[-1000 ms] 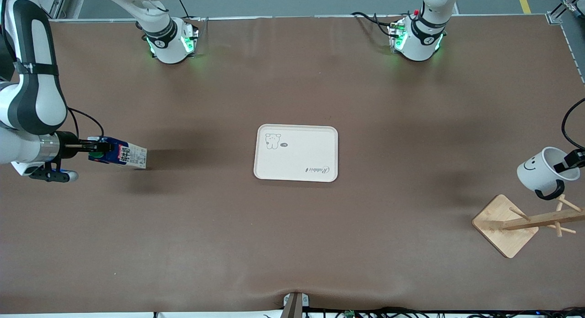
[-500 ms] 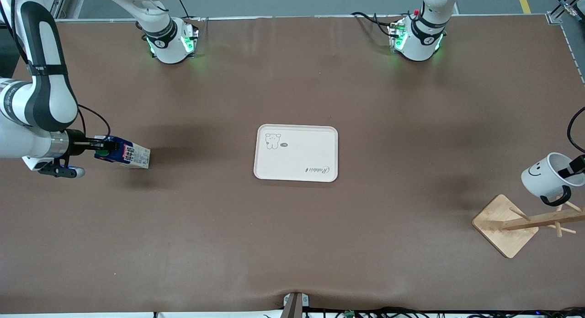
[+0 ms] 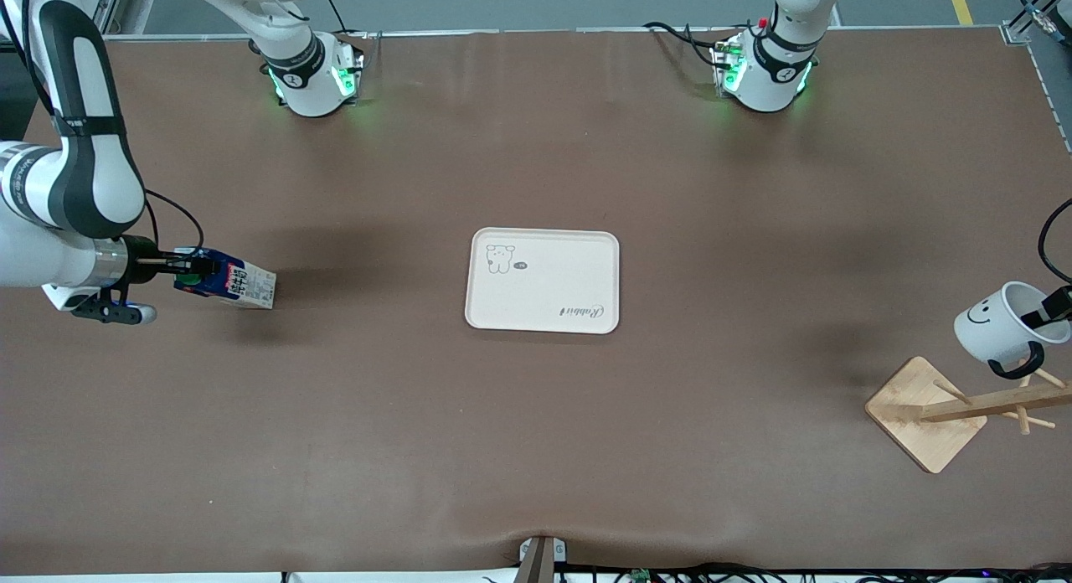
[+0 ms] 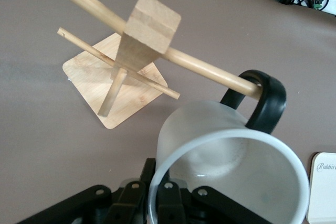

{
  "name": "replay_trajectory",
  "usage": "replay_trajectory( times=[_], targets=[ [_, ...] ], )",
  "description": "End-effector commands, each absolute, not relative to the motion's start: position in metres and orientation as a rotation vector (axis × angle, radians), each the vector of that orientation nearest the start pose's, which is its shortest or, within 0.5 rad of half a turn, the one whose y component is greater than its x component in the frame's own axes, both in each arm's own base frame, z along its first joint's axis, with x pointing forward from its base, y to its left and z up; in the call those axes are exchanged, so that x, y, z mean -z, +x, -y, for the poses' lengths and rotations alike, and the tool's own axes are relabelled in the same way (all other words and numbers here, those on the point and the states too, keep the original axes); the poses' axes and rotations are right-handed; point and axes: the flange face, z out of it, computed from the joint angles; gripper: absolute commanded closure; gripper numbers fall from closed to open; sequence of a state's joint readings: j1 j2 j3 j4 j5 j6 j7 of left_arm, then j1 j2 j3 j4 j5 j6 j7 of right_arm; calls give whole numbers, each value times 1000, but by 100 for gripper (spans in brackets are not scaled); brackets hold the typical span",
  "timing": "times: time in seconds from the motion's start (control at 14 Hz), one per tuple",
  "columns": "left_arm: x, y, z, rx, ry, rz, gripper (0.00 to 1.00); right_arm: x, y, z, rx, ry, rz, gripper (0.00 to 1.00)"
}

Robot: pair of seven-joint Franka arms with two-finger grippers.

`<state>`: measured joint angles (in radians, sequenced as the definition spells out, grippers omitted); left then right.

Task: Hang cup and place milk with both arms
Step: 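Hang the mug handle on the wooden stand peg with the left gripper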

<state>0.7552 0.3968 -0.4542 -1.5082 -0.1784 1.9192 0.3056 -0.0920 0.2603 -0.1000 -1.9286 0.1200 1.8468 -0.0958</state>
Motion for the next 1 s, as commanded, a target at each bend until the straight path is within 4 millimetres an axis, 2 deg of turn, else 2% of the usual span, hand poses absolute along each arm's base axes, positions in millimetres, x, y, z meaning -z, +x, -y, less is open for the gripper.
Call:
replay_trajectory(
  times=[0.0,0.07,0.14,0.36,0.43,0.57,0.79,0.93],
  targets=[
    [-467,637,-244,304,-3461,119,100,-325,553,99,-476,-2965,-218,43],
    [-471,638,-246,320,-3458,119,100,-324,554,98,-475,-2964,-214,40],
    [-468,639,-248,318,-3461,127,100,-324,554,97,-475,-2963,-213,30],
    [-465,640,-249,314,-3464,121,100,-324,553,97,-481,-2960,-213,20],
    [-465,640,-247,314,-3464,110,59,-324,553,97,-481,-2960,-213,19],
    [-474,641,-243,332,-3458,110,0,-324,553,97,-481,-2955,-216,17],
    [-492,639,-234,348,-3435,100,0,-324,553,97,-484,-2954,-216,15],
    [-509,639,-220,357,-3421,137,0,-324,553,97,-484,-2954,-216,15]
  ],
)
